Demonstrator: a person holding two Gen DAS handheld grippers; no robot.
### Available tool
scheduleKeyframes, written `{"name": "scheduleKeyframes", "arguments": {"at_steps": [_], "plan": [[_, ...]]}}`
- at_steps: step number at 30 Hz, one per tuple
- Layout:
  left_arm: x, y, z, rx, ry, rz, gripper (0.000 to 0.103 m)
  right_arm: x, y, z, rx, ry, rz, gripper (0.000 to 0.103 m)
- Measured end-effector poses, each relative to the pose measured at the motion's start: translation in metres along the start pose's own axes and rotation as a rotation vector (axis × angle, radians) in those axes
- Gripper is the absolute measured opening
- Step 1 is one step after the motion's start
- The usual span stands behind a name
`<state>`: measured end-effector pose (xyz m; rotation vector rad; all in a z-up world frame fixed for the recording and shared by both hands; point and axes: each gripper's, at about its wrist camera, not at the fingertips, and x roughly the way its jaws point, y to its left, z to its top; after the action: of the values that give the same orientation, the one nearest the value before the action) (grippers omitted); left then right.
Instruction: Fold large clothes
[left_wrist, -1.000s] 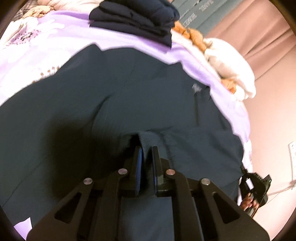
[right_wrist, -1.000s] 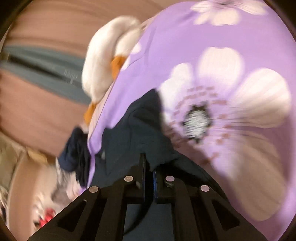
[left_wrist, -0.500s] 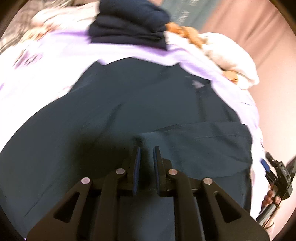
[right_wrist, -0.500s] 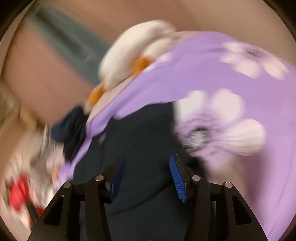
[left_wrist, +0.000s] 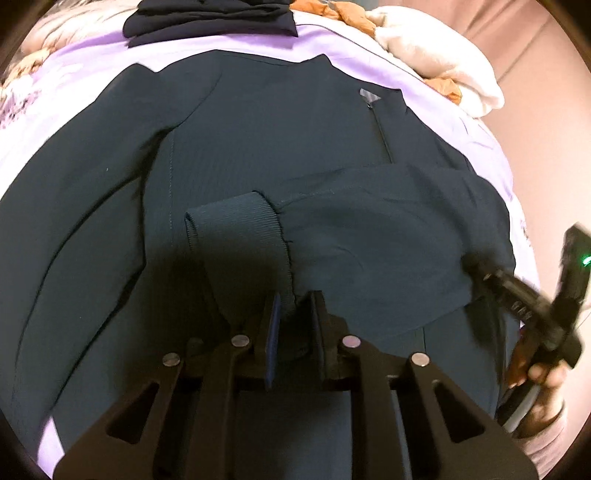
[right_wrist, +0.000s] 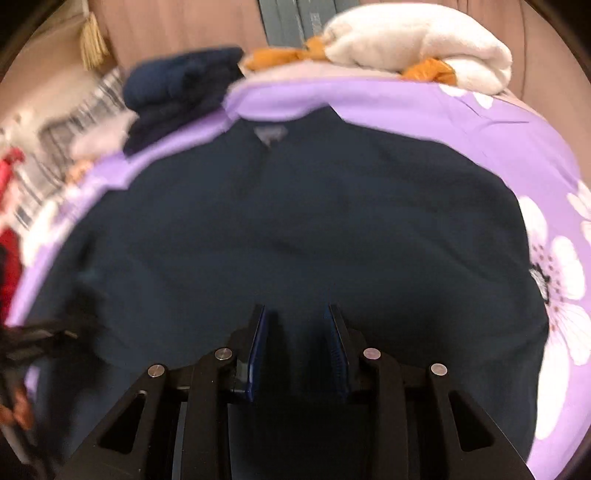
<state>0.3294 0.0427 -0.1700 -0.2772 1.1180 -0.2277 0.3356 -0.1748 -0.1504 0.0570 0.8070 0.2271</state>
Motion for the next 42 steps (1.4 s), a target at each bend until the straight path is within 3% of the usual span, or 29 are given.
{"name": "scheduleKeyframes", "arguments": {"at_steps": [4,6,7,8,10,11,15,20,24,27,34,42], "plan": [[0.0,-0.008,0.001,0.017,-0.02,0.041,0.019,0.011,-0.005,0.0,-0.004,0.012,-0.022,0.035],[-0.016,-0.007,-0.003,-0.014,-0.037,0.012,0.028,0.005,-0.002,0.003,-0.001,0.028,-0.041,0.035],[-0.027,-0.006,-0.006,-0.026,-0.059,-0.004,0.041,-0.003,0.0,0.004,0.009,0.034,-0.04,0.035],[-0.042,-0.003,-0.012,-0.039,-0.09,-0.013,0.06,-0.013,0.001,0.002,0.017,0.026,-0.02,0.036],[-0.077,0.008,-0.028,-0.081,-0.167,-0.019,0.079,-0.046,0.003,-0.007,0.027,-0.035,0.06,0.044],[-0.095,0.016,-0.039,-0.108,-0.205,-0.038,0.082,-0.059,0.007,-0.013,0.033,-0.058,0.084,0.047],[-0.153,0.069,-0.092,-0.281,-0.274,-0.088,0.082,-0.104,0.015,-0.048,0.038,-0.107,0.181,0.048],[-0.206,0.145,-0.173,-0.518,-0.363,-0.052,0.082,-0.136,0.031,-0.091,0.031,-0.14,0.275,0.051],[-0.23,0.192,-0.229,-0.667,-0.4,-0.057,0.082,-0.146,0.048,-0.116,0.045,-0.157,0.371,0.052],[-0.24,0.222,-0.262,-0.758,-0.402,-0.112,0.082,-0.15,0.059,-0.133,0.052,-0.162,0.396,0.052],[-0.225,0.244,-0.276,-0.842,-0.375,-0.237,0.082,-0.154,0.08,-0.16,0.068,-0.142,0.461,0.052],[-0.216,0.259,-0.255,-0.858,-0.374,-0.23,0.082,-0.156,0.088,-0.172,0.087,-0.118,0.47,0.052]]}}
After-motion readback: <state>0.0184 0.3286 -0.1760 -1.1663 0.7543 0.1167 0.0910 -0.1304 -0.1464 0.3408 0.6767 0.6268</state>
